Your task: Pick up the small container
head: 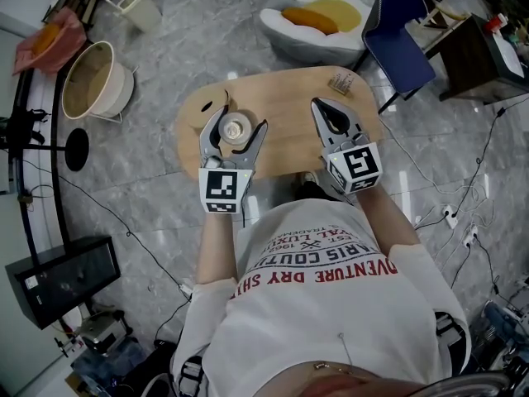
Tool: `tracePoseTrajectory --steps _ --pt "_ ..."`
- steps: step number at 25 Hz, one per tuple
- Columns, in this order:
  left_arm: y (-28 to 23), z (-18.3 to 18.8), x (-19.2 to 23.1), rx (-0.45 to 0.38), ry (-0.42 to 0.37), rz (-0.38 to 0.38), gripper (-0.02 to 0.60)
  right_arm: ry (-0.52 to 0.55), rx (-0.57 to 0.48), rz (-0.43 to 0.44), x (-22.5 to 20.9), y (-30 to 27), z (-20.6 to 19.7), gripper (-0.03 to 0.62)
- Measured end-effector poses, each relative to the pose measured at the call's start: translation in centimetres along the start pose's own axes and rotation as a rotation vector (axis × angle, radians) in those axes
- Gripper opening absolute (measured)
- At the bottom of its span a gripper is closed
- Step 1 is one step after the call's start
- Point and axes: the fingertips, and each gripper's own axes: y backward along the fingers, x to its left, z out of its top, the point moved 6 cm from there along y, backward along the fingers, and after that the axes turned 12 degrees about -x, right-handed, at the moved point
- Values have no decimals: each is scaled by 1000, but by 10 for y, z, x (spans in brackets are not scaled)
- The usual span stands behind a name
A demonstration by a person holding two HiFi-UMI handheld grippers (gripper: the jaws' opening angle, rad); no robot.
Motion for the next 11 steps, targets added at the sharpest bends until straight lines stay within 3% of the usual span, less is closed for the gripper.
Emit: tracePoseTrajectory --steps 11 --pt "-12 -7 -5 4 11 3 341 -1 11 22 -5 -4 -8 6"
